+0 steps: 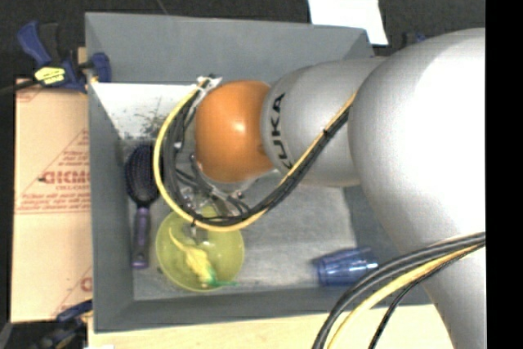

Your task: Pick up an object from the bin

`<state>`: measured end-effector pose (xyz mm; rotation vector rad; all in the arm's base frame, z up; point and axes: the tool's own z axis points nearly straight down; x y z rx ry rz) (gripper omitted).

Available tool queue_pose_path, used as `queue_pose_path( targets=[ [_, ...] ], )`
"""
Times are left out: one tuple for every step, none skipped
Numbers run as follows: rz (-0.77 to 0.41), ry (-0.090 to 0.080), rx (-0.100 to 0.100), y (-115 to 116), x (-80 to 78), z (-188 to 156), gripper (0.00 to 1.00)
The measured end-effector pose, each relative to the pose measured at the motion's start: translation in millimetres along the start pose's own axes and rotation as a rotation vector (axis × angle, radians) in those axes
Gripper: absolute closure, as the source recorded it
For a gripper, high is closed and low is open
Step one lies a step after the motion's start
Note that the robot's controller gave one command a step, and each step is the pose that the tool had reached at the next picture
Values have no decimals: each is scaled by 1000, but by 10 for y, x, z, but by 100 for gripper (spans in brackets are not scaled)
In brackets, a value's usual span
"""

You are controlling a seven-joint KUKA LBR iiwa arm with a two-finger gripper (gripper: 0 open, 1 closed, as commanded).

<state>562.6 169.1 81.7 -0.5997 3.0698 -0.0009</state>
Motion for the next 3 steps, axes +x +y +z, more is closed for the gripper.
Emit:
queue_pose_path(
  targets=[
    [1, 2, 0, -6, 5, -276, 100],
    [3, 0, 1, -13, 0, -453, 100],
    [5, -3, 1, -20, -7, -567, 100]
  ],
)
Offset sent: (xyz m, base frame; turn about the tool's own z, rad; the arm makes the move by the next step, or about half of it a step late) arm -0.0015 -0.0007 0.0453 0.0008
